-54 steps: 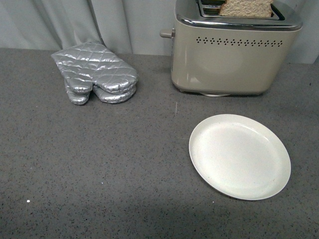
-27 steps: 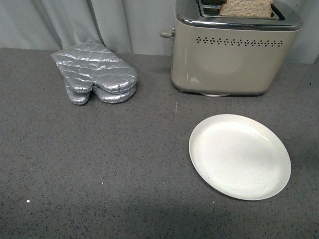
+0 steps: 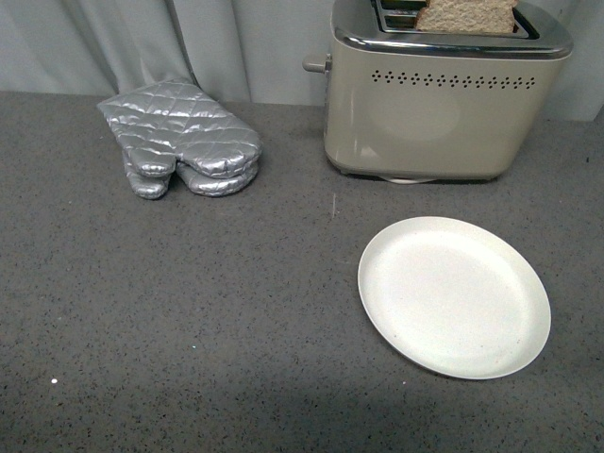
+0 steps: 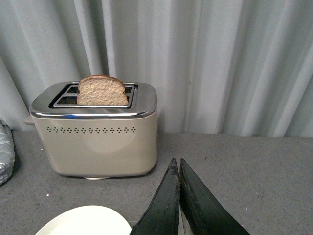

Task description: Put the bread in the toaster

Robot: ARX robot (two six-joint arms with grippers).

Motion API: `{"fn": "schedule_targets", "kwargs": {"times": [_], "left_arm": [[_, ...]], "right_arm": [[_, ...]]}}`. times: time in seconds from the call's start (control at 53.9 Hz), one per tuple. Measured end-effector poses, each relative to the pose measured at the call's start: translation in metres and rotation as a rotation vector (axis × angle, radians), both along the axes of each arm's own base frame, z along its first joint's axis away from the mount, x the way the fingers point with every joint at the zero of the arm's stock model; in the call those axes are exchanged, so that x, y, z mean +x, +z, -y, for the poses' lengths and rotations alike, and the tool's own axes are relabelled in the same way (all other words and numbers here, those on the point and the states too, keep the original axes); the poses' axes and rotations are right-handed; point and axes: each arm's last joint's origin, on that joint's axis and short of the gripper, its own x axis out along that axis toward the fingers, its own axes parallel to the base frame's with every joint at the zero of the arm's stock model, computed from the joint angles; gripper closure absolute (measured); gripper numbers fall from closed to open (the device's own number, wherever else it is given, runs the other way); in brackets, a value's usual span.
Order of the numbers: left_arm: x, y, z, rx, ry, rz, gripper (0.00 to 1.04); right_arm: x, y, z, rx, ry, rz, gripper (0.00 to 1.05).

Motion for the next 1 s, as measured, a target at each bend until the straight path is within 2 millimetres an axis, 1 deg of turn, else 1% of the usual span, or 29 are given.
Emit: {"fn": "schedule_targets", "kwargs": {"times": [0.204,0.352,0.705,1.001], "left_arm": [[0.0,0.0,0.0,0.0,0.0,0.0,0.07],[0.0,0.0,0.0,0.0,0.0,0.0,0.07],[0.0,0.0,0.0,0.0,0.0,0.0,0.07],[0.0,0.0,0.0,0.0,0.0,0.0,0.07]], "right_arm": [[-0.015,-0.005,0.0,0.0,0.001,0.003,1.04],[-0.021,-0.015,0.0,0.0,0.001,0.002,1.04],[-0.035,-0.011,0.0,0.0,0.001,0.018,1.04],[-0.042,-0.011,0.0,0.0,0.001,0.02,1.04]]}}
